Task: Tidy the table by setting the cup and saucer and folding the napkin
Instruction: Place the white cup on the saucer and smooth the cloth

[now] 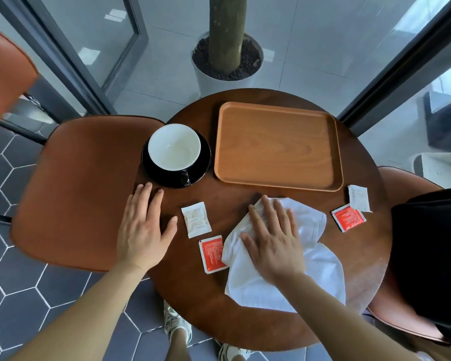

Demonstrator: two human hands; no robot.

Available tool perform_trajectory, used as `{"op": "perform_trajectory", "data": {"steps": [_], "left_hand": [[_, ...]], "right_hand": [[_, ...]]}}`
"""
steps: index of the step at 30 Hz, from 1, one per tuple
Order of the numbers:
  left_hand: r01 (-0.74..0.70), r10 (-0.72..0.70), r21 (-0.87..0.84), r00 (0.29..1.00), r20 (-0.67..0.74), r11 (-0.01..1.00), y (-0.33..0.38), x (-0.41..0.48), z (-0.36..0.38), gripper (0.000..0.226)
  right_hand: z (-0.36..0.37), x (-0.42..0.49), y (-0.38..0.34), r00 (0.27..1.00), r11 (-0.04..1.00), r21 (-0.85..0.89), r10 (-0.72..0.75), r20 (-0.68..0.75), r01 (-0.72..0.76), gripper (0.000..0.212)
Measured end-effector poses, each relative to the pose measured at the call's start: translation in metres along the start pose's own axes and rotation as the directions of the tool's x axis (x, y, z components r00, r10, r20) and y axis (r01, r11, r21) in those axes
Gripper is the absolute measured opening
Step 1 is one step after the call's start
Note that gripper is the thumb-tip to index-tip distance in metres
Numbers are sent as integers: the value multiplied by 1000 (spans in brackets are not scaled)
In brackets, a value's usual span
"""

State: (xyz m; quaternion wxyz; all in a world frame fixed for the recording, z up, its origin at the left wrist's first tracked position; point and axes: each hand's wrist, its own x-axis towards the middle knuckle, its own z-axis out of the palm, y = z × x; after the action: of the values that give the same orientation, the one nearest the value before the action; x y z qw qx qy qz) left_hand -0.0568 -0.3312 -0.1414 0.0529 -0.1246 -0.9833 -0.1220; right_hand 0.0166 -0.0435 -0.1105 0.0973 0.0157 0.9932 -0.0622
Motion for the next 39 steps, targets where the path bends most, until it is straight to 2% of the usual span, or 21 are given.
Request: {"op": "perform_trajectory", "data": {"steps": [5, 8, 11, 14, 16, 20, 28, 39], "left_hand": [[27, -26, -25, 999, 38, 999, 5, 5, -13, 59], [132, -137, -112, 990, -34, 985, 17, 10, -28, 39], [264, -303, -275, 946, -110, 924, 41, 19, -41, 25], [365, -448, -405, 884, -132, 838, 62, 32, -50, 34], [396, -493, -421, 857, -151, 816, 72, 40, -52, 44], [467, -559, -420, 820, -125, 778, 79, 52, -51, 39], [472, -540, -371, 836, -100, 800, 87, 64, -39, 33], [387, -444, -329, 888, -117, 861, 68, 61, -44, 26]], "right_hand": [[7, 1, 2, 999, 1000, 2, 4, -35, -3, 65], [8, 1, 2, 999, 1000, 10, -1, -54, 1, 65], [7, 0, 3, 999, 1000, 16, -5, -50, 6, 66], [6, -1, 3, 999, 1000, 24, -8, -39, 9, 67], [6, -1, 2, 999, 999, 35, -5, -40, 6, 67], [6, 0, 2, 999, 999, 38, -5, -34, 7, 67], [7, 1, 2, 999, 999, 36, -7, -48, 9, 66], [2, 0, 1, 1000, 999, 32, -6, -28, 7, 68]]}}
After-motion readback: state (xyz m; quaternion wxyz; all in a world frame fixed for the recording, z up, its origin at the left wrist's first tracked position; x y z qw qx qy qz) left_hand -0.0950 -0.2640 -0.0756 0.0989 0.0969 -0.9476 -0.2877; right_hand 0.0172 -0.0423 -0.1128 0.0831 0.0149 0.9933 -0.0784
